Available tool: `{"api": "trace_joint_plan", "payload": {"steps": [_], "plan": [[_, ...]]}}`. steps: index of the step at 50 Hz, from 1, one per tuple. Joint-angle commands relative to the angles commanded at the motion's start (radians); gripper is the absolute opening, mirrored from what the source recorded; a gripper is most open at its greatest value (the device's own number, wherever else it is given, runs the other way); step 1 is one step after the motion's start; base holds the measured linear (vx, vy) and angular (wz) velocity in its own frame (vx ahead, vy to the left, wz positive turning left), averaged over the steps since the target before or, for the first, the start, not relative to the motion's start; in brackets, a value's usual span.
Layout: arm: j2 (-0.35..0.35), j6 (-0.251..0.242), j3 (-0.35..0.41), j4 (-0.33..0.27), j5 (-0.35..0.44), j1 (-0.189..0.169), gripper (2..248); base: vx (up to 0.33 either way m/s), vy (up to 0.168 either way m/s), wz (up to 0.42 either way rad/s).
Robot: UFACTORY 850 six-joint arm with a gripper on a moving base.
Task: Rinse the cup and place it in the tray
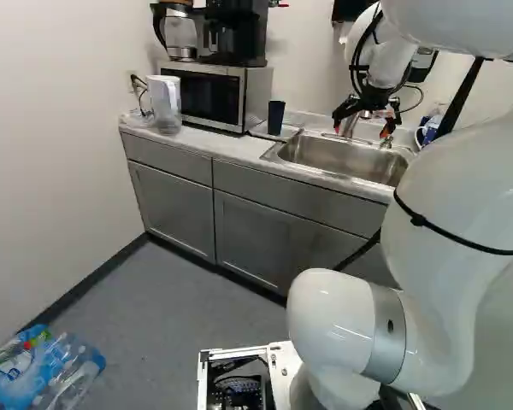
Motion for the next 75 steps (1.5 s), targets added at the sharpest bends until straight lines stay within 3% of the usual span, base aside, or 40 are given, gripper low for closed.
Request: {"api": "trace_joint_plan", "payload": {"steps": [75], "plan": [[0.0, 0.0, 0.0, 0.0, 0.0, 0.0, 247, -0.129, 0.027, 0.005]]}}
